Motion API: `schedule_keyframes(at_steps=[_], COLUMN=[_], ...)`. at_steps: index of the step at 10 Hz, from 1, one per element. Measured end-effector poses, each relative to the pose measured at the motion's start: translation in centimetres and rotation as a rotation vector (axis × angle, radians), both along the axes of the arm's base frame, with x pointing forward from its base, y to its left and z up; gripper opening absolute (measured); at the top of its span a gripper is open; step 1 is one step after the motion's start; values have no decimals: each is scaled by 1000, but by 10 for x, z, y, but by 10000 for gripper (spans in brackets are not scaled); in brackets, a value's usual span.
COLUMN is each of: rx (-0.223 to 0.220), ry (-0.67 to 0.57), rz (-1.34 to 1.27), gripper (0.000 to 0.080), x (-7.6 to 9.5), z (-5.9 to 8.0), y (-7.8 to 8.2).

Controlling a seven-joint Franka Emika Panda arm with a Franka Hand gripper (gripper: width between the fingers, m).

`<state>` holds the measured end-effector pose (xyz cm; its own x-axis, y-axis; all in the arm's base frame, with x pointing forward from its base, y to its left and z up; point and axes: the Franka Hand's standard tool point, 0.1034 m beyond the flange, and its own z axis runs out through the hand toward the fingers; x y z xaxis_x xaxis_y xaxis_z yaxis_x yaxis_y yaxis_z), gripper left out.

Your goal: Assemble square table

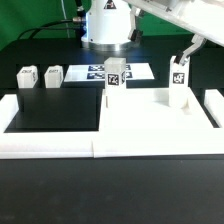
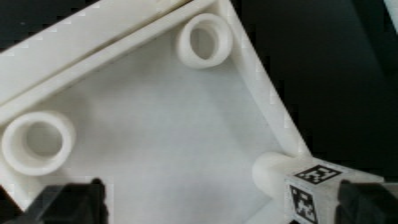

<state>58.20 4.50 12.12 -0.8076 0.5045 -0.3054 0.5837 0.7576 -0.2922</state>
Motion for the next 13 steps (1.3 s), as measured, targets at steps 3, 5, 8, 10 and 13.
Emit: schedule_keyframes(at_steps=[3,5,8,10,13], rx=[33,28,-62,-62,-64], ry=[-98,-118,-145,-224,-285], rz=[-328,-487,-789,-934,-1054], gripper=[649,649,649,649,649], x=[-11,-20,-55,-54,-54], z=[12,24,15,15,14], y=[-20,-49,-97,-93,-92])
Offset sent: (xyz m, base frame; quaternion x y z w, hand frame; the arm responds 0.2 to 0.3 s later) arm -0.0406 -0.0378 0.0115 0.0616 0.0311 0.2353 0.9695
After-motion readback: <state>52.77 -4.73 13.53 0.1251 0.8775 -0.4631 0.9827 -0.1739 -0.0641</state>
